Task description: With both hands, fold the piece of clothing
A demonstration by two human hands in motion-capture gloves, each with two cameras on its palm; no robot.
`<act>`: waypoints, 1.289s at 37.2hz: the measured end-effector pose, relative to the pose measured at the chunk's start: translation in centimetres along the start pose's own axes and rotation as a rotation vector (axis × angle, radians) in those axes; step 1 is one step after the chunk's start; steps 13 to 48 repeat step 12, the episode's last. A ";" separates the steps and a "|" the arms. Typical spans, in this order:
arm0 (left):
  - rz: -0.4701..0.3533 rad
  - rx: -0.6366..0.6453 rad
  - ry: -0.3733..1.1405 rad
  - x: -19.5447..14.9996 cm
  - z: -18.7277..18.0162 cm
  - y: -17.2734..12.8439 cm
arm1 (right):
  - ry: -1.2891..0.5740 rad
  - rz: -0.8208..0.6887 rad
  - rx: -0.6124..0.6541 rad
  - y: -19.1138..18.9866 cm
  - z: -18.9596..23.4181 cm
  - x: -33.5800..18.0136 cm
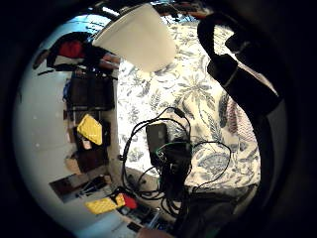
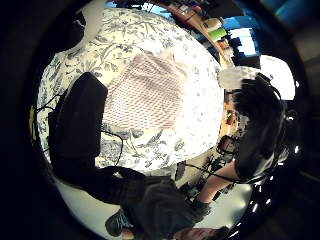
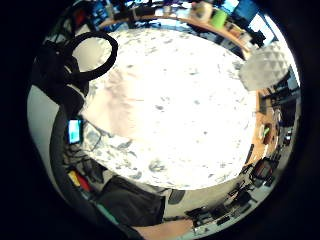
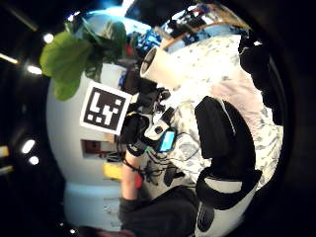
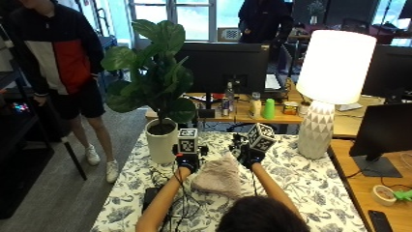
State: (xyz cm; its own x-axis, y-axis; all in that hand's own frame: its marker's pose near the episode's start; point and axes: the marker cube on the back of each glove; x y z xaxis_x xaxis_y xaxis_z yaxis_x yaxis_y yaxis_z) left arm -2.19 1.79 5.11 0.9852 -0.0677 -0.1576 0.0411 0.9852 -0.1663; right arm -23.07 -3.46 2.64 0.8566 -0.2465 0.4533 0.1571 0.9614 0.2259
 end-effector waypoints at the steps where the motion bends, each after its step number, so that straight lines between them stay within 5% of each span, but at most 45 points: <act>1: 0.006 -0.014 -0.013 0.5 0.1 -0.1 | 0.006 0.010 0.009 0.3 -0.7 0.8; 7: 0.035 -0.010 -0.071 2.6 0.4 -1.7 | 0.004 0.057 0.022 0.8 -1.7 3.9; 12: 0.049 -0.010 -0.084 3.3 2.9 -7.0 | -0.059 -0.005 0.045 2.1 -1.8 2.9; 48: 0.049 -0.010 -0.084 3.3 2.9 -7.0 | -0.059 -0.005 0.045 2.1 -1.8 2.9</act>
